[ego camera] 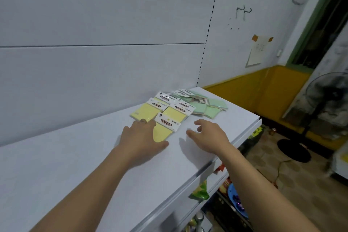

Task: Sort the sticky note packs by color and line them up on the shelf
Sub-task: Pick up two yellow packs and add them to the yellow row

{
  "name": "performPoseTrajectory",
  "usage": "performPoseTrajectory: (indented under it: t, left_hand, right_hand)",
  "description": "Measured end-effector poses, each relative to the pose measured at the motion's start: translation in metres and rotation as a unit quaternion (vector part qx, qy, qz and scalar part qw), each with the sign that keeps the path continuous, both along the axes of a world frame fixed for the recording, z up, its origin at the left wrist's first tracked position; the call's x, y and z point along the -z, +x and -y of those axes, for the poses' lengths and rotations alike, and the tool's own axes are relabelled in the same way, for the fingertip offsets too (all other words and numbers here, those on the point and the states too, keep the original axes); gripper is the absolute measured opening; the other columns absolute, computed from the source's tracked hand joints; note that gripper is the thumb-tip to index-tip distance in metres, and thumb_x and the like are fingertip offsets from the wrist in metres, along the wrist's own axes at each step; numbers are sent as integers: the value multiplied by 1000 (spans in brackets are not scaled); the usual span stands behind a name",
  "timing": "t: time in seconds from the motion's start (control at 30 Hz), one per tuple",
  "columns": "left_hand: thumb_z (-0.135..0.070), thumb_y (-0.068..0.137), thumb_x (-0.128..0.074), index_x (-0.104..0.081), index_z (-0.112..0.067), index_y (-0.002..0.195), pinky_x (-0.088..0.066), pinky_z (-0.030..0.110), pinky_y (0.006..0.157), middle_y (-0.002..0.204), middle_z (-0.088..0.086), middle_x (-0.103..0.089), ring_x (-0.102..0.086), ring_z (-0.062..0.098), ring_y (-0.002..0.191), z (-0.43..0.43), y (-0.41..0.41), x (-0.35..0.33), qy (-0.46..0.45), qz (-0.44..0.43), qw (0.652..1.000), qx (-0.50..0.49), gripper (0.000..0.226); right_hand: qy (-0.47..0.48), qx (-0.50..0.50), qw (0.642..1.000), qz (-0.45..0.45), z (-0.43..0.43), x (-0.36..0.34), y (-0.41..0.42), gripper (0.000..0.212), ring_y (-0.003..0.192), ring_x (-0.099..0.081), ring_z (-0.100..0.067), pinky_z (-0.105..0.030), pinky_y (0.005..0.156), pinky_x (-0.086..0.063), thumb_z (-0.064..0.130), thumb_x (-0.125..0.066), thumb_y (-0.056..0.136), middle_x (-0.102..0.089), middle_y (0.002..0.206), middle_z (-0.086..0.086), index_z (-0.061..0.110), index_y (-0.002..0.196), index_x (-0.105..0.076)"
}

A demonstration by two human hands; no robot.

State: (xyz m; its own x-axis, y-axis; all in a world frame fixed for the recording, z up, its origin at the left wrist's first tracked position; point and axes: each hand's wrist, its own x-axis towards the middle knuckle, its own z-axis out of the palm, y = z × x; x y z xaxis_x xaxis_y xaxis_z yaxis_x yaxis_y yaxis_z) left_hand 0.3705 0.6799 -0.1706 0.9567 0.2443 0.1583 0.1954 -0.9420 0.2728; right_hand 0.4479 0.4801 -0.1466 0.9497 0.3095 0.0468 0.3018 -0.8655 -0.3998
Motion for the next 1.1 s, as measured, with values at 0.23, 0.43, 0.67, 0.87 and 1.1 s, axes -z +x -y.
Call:
performPoseTrajectory:
  t: [0.23,0.43,0.67,0.87,1.1]
  left_hand:
    - [-77,56,-46,-45,-38,126,-44,39,88,124,-4,-50,-45,19,114,7,16,8,-14,-28,997,-68,80]
    - [-71,53,-54,-49,-43,114,-41,31,76,100,-8,-48,-44,13,95,10,23,2,-60,-50,990,-119,68]
    - [-46,70,-76,-50,-40,126,-31,25,94,116,-17,-38,-34,11,116,31,5,21,-131,131,973,-134,63]
    - [-41,80,-70,-31,-31,145,-29,22,95,132,-5,-37,-37,13,123,33,5,24,-133,125,972,-147,76]
    - [-39,82,-69,-24,-37,147,-23,32,108,145,-2,-36,-23,17,132,37,5,19,-142,89,972,-165,79]
  right_hand:
    - [56,22,997,37,-21,15,56,54,50,-41,-16,-26,45,-24,60,-48,84,-41,51,4,17,51,-41]
    - [24,-16,999,37,-35,19,93,59,67,-50,-22,-30,56,-32,78,-45,73,-49,64,5,20,61,-44]
    - [102,-41,994,-5,-32,27,105,51,62,-56,-20,-26,48,-29,65,-58,74,-59,61,2,16,60,-53]
    - [294,-67,953,-27,-12,34,98,27,64,-50,-14,-28,51,-30,40,-59,84,-53,66,7,21,72,-44]
    - [438,-200,848,-221,-4,44,90,36,73,-55,-23,-53,78,-54,14,-72,64,-54,80,-21,-2,90,-53]
